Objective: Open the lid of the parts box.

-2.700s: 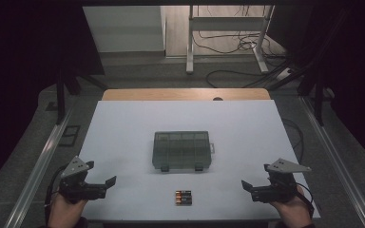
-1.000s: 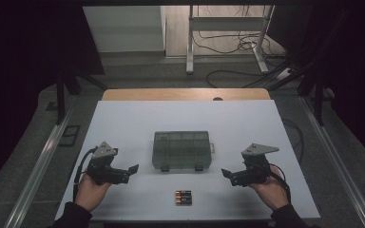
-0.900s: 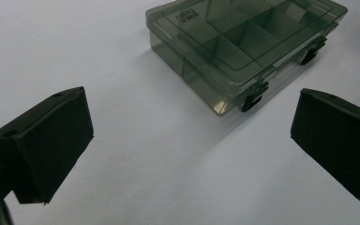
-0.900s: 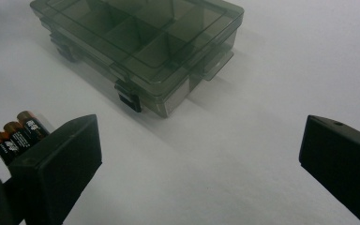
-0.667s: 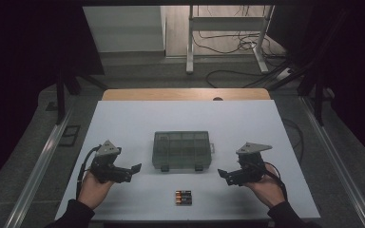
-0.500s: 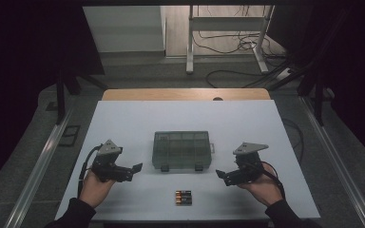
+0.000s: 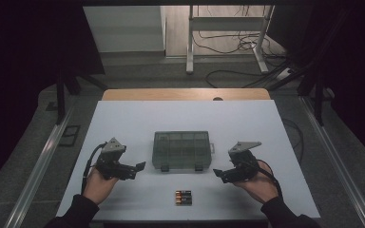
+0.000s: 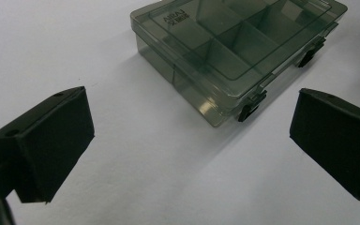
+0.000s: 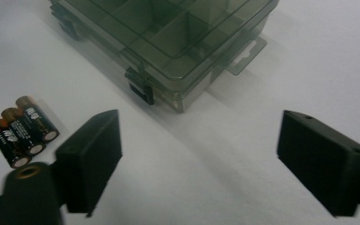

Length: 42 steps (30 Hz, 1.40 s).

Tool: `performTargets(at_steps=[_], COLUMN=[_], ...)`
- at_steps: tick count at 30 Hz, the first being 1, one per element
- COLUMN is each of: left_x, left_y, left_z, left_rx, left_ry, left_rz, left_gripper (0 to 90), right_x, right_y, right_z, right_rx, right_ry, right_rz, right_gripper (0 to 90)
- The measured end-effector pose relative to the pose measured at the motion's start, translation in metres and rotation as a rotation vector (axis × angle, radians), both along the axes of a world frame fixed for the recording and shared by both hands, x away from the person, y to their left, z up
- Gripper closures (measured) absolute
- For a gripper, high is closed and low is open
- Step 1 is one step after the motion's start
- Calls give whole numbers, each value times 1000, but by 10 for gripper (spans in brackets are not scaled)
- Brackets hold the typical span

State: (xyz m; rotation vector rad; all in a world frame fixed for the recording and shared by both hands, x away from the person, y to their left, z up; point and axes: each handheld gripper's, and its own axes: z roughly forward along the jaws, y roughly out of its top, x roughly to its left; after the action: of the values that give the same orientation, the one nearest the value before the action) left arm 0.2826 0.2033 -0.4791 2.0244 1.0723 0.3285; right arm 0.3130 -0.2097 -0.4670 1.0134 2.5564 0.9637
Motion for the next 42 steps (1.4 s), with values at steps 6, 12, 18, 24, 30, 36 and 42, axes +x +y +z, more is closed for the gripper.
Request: performTargets(at_steps=[6,12,18,24,30,36,42], left_x=[4,7,10,12,15,17,19], left_y=[-3,-5,-7,-9,-10,-12,-13], left_z=[-1,-2,-2,-3,-4,-4,-4], left_rx=[7,7,5,7,10,10,6], left_ry=[3,4,8,10,10,11,10], left_rz=[-6,-9,-13,-20,-24,-23,-24], left_gripper=[7,8,9,9,10,11,10], right_x=[5,8,14,17,19,22,26], right_y=[3,4,9,12,14,20,24], right_z=[-3,-6,-12,-14,-17,-25,-30], right_rx=[-26,-25,-44,-62,-69,-89,-112], right_ry=[38,60,92,93,107,129,142], right_rz=[28,55,74,78,82,100,112], right_gripper=[403,562,704,829,889,890,890])
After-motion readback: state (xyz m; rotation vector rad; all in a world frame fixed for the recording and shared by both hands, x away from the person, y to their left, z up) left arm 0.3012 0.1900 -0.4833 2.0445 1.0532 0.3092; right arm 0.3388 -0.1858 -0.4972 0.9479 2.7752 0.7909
